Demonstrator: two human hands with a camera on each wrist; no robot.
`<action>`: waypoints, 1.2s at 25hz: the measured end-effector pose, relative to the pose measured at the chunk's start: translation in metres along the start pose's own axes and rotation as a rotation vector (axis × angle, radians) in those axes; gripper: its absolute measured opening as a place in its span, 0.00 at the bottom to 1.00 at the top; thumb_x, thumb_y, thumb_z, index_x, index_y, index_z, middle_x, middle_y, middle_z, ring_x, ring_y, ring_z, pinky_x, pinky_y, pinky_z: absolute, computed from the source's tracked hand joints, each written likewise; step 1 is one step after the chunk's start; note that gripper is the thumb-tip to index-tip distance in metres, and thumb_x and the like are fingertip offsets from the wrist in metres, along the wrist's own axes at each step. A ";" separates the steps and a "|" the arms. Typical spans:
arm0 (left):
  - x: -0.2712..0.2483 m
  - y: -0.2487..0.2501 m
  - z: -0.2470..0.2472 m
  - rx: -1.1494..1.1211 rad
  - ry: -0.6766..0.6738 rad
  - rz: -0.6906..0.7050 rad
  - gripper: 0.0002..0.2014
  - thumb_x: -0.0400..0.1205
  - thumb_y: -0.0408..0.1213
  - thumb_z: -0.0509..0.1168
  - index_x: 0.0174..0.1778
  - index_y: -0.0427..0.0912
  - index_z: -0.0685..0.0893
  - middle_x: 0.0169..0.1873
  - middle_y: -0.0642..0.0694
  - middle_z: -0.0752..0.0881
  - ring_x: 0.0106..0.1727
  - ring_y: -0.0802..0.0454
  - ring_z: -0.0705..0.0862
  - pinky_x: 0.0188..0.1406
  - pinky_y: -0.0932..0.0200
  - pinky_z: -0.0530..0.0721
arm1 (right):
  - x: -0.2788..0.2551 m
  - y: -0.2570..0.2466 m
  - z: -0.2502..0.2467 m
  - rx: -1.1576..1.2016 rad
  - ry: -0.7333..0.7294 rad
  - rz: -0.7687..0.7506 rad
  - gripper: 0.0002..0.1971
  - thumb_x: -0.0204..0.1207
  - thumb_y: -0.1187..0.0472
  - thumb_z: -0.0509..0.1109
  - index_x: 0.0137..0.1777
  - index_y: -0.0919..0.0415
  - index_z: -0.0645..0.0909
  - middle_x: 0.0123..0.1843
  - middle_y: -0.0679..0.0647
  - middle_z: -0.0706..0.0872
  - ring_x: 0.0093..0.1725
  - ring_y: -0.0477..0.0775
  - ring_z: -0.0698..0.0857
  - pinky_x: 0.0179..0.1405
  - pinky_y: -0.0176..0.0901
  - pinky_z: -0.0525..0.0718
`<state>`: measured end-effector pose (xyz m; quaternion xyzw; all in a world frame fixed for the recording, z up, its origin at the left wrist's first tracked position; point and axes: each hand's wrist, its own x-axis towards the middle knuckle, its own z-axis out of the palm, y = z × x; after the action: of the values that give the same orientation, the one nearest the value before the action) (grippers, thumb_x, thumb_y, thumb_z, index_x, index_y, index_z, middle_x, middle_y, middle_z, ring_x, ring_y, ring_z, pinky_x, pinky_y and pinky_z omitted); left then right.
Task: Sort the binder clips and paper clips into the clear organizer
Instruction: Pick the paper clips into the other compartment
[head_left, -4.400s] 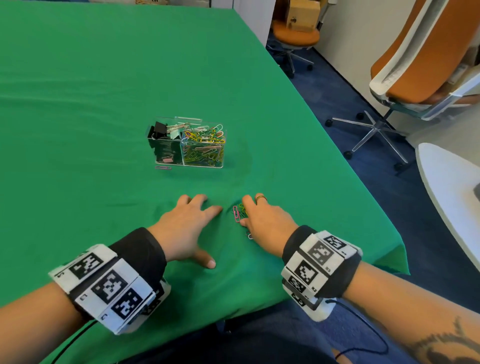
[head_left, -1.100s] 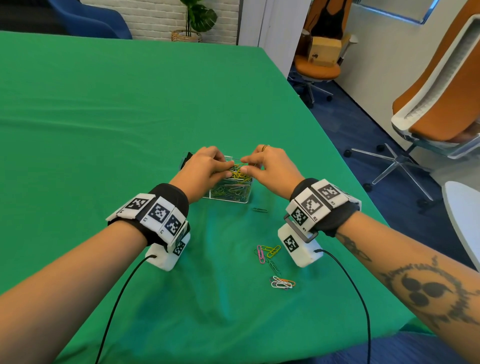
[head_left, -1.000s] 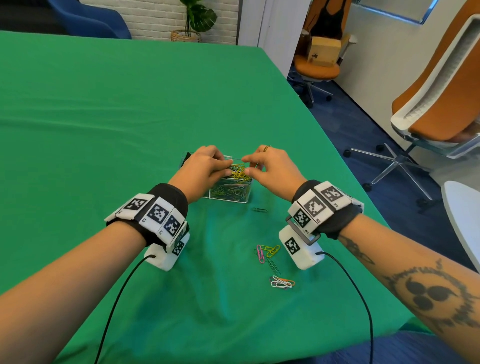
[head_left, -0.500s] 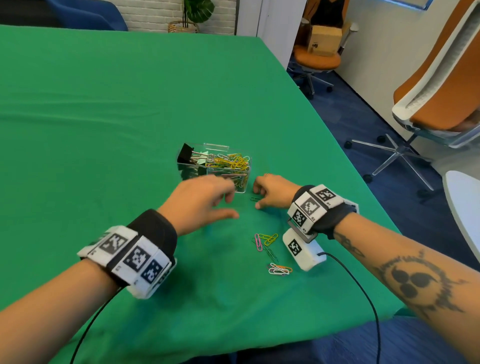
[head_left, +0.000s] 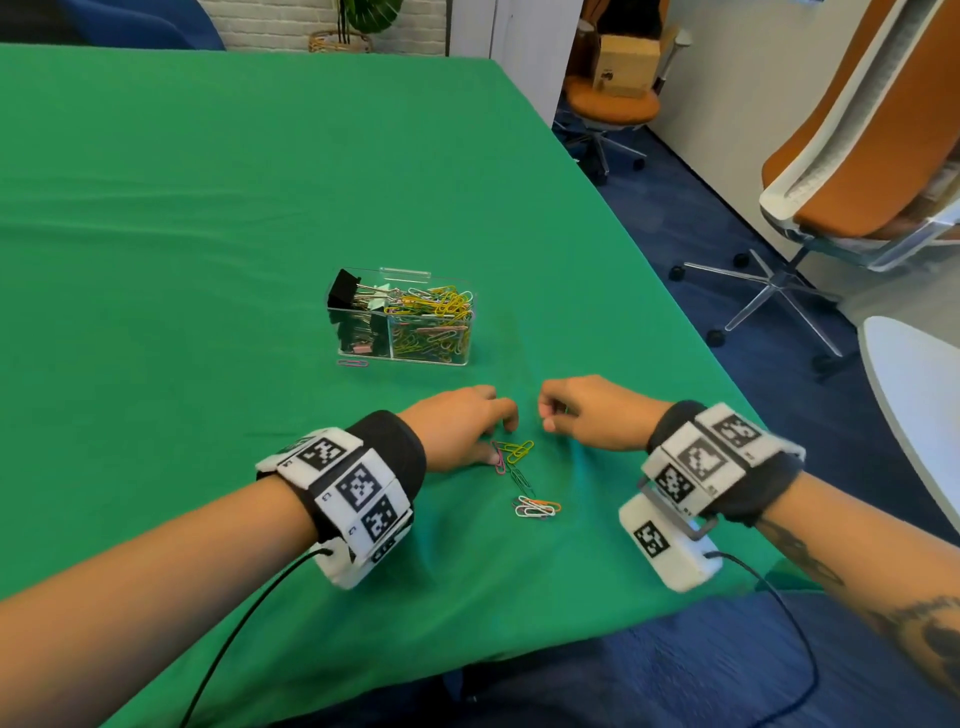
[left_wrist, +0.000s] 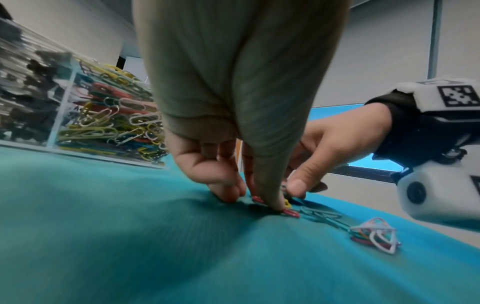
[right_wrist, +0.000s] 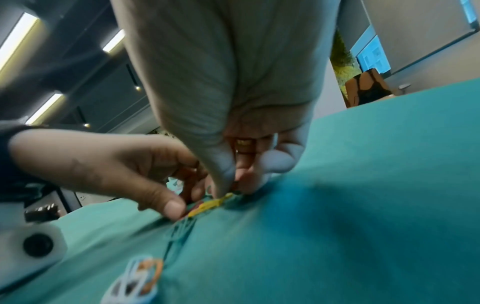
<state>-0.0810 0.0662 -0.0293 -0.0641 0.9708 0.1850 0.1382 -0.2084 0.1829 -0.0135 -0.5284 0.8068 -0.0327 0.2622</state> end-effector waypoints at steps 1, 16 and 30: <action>0.003 0.001 -0.001 0.012 -0.012 0.004 0.19 0.77 0.41 0.68 0.63 0.40 0.76 0.55 0.39 0.79 0.56 0.42 0.80 0.53 0.55 0.74 | -0.004 -0.002 0.007 0.026 0.000 -0.019 0.05 0.77 0.67 0.65 0.49 0.58 0.76 0.41 0.53 0.79 0.44 0.50 0.74 0.37 0.35 0.65; -0.001 -0.003 0.003 0.033 -0.100 0.051 0.12 0.78 0.41 0.67 0.51 0.37 0.79 0.42 0.46 0.75 0.44 0.46 0.75 0.40 0.60 0.67 | -0.026 -0.010 0.019 0.048 0.043 0.102 0.06 0.71 0.61 0.71 0.38 0.53 0.77 0.42 0.53 0.80 0.45 0.52 0.78 0.43 0.38 0.71; 0.004 0.015 0.005 0.218 -0.028 0.071 0.12 0.83 0.38 0.58 0.58 0.36 0.76 0.59 0.38 0.76 0.63 0.41 0.76 0.58 0.49 0.72 | -0.033 -0.023 0.046 -0.034 0.057 0.052 0.18 0.72 0.53 0.71 0.58 0.59 0.75 0.60 0.58 0.80 0.61 0.61 0.80 0.55 0.50 0.78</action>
<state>-0.0867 0.0820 -0.0300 -0.0118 0.9849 0.0840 0.1511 -0.1581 0.2116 -0.0330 -0.5104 0.8279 -0.0272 0.2310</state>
